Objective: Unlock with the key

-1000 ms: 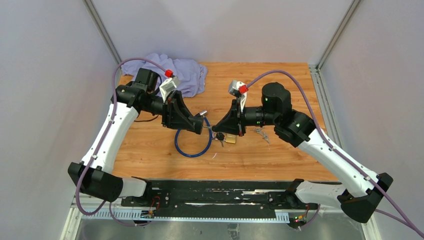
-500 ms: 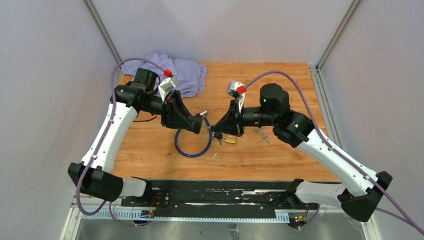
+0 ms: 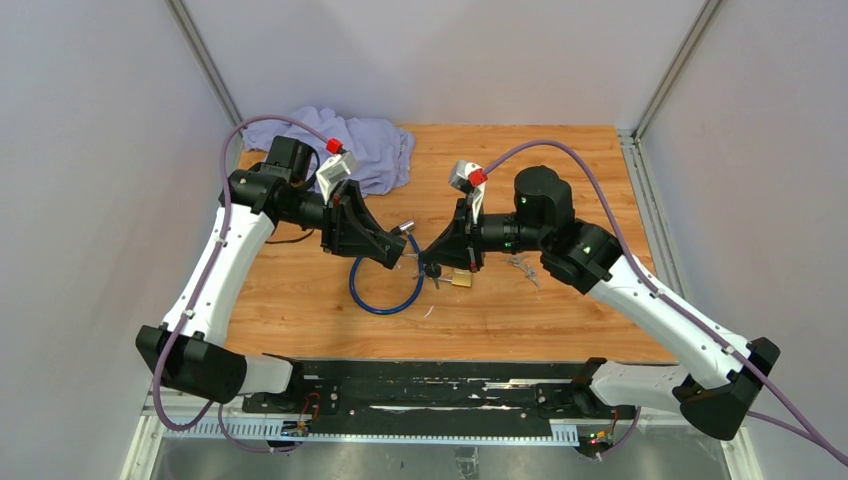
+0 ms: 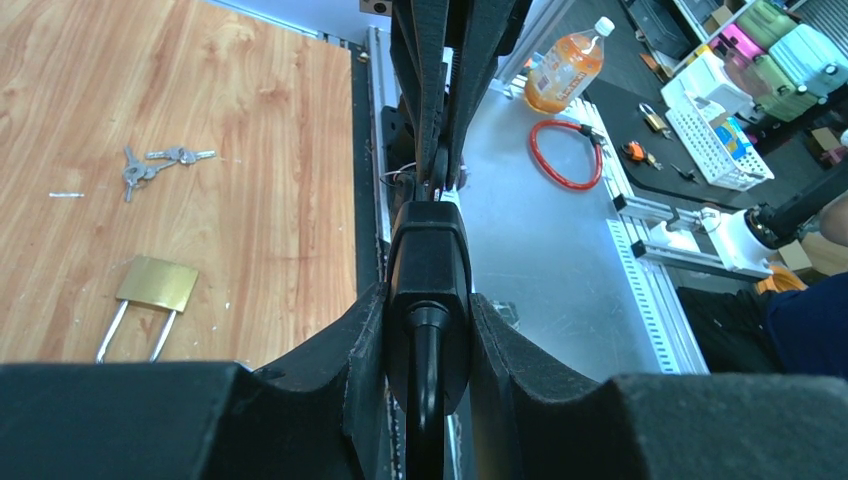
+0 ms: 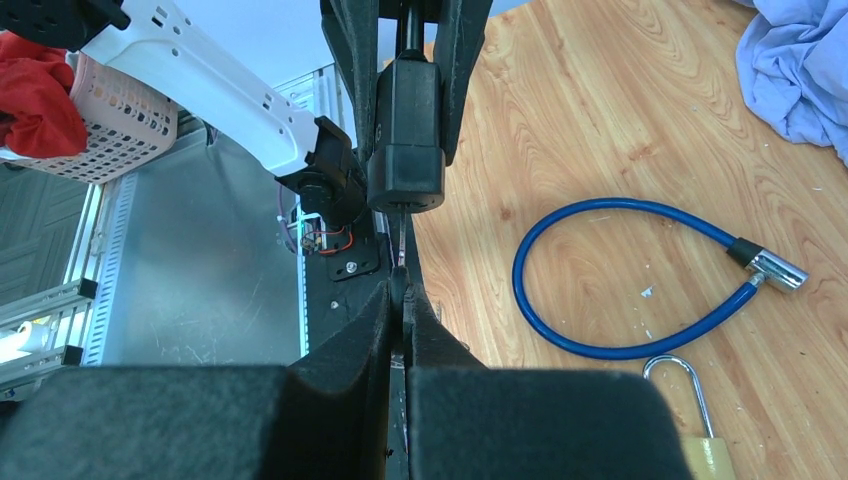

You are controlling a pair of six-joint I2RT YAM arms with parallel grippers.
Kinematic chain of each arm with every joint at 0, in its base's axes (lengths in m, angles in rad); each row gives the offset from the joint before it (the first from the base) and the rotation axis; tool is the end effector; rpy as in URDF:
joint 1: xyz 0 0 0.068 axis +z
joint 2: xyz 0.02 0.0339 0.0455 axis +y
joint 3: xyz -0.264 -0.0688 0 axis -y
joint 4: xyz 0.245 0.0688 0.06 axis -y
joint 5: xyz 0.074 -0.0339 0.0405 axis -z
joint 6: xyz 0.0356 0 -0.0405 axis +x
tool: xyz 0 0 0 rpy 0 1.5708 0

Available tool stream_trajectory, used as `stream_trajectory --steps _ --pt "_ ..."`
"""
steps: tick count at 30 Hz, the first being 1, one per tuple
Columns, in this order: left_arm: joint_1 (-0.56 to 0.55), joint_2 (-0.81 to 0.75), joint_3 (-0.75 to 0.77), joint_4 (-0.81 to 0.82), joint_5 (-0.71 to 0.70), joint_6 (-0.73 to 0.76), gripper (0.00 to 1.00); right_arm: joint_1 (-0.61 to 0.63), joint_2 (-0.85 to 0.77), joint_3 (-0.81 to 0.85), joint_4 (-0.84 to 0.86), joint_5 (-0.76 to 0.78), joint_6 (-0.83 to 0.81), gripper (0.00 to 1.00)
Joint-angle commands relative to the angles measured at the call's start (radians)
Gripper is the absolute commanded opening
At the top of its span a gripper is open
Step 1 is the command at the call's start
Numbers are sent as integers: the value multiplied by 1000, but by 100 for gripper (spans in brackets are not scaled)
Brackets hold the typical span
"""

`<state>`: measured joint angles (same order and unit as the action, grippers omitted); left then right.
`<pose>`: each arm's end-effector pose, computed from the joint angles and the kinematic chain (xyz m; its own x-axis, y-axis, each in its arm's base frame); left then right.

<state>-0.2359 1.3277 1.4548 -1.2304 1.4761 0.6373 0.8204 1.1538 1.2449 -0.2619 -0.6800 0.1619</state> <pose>0.2122 -0.0875 0.3912 -0.4249 0.1600 -0.8910 0.8848 -0.1345 -0.4461 0.1553 0.1994 0.4196 -0.2742 -0.1103 -0.9553 -0.9596 0.0961 0.2643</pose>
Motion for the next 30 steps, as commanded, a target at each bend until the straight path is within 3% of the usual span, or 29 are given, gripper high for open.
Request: stream_trajectory --steps 1,20,30 --pt "-11 -17 17 10 87 14 0 37 22 10 122 -1 19 1" --pt "-11 -37 19 11 89 -7 0 48 77 22 175 24 47 1" --pt "4 -37 43 10 88 -13 0 47 -37 -91 233 165 63 1"
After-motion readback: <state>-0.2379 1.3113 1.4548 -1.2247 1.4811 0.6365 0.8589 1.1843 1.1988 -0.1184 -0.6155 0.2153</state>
